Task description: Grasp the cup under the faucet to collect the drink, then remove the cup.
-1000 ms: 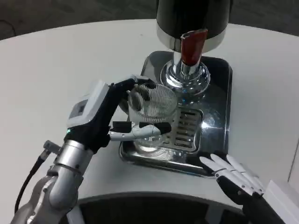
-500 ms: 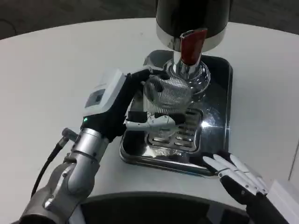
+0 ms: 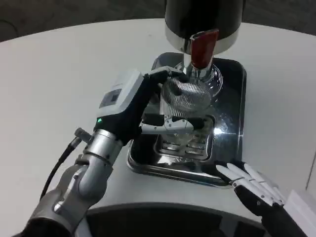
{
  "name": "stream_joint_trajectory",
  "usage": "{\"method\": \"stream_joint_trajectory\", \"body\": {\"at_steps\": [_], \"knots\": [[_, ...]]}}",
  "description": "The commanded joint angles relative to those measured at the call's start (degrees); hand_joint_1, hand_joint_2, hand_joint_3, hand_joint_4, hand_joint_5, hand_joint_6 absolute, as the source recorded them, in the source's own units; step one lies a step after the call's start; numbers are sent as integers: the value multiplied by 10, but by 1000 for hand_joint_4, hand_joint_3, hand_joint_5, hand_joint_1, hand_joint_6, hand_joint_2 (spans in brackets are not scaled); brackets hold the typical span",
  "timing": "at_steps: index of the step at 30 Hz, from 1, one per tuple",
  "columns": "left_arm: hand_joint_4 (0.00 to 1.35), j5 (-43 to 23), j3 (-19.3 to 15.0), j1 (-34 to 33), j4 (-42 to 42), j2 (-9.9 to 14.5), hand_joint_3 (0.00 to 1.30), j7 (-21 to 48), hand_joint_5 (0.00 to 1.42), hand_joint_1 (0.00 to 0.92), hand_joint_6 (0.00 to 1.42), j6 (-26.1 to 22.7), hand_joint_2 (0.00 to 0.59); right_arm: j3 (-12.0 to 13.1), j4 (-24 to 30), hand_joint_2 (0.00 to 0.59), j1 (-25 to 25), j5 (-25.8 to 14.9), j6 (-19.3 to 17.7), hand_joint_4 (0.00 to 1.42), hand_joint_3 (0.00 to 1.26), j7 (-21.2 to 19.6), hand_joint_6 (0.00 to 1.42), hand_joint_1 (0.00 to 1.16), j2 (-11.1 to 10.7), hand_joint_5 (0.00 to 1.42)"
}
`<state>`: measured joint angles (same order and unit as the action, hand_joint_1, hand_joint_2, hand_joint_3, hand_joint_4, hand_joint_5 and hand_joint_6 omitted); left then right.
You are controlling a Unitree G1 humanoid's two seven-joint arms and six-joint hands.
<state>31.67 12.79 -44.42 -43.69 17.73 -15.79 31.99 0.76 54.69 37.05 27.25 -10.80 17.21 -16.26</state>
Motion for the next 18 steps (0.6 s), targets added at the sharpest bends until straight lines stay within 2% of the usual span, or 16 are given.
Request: {"method": "stream_joint_trajectory", "body": {"at_steps": [1, 18], "knots": [[873, -7, 6, 11, 8, 2, 739, 14, 958, 657, 746, 2, 137, -1, 4, 481, 5, -5, -9, 74, 143, -6, 0, 674, 4, 14], [873, -6, 9, 11, 11, 2, 731, 21, 946, 651, 724, 3, 135, -2, 4, 486, 7, -5, -7, 74, 143, -8, 0, 671, 6, 14]]}}
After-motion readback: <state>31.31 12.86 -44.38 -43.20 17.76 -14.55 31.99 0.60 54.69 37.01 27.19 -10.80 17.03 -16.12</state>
